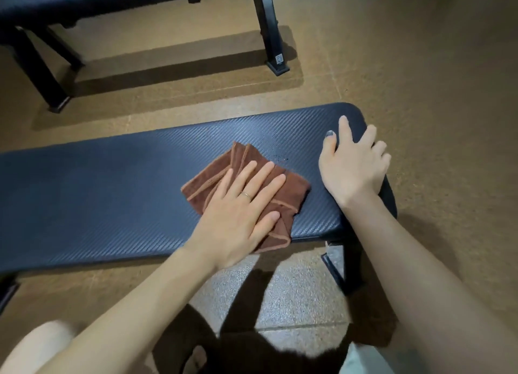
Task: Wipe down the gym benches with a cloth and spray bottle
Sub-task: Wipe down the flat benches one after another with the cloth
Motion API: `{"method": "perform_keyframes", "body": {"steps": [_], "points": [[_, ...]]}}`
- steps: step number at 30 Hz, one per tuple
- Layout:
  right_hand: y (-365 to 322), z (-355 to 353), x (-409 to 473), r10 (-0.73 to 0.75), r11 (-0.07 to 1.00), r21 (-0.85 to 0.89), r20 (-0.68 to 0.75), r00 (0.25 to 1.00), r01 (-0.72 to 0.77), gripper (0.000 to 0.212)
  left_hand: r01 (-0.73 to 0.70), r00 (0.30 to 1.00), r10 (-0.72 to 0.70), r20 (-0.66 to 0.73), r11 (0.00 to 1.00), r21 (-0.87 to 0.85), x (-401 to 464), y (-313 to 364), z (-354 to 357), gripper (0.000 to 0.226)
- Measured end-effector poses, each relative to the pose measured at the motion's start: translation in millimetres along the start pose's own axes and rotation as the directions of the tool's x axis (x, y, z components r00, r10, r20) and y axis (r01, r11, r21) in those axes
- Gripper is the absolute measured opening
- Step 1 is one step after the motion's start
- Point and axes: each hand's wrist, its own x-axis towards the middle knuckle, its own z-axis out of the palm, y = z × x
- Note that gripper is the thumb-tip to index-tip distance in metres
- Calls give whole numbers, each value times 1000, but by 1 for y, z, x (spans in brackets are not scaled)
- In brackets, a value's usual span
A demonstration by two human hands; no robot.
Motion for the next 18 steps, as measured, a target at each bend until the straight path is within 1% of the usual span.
{"method": "perform_keyframes", "body": {"steps": [4,6,8,10,13,16,18], "points": [[-1,4,3,34,999,27,-31,999,-33,55,-134,991,133,24,989,57,-50,-44,2,64],[-3,9,2,48,998,31,-87,995,-46,55,-168,986,164,41,981,101,-70,-67,2,67],[-5,11,0,56,998,30,-157,986,-52,57,-192,981,186,56,971,141,-76,-76,3,70],[-8,9,1,61,998,20,-152,987,-59,57,-196,980,190,50,965,172,-69,-69,6,72],[-9,4,5,78,996,50,-66,995,-75,52,-201,979,204,10,958,203,-49,-45,9,72],[-6,-3,3,74,992,109,-38,997,-69,51,-241,967,254,-30,944,227,-18,-4,13,70],[-2,-7,2,64,987,151,-4,998,-62,51,-266,958,282,-58,943,200,5,27,15,67]]}}
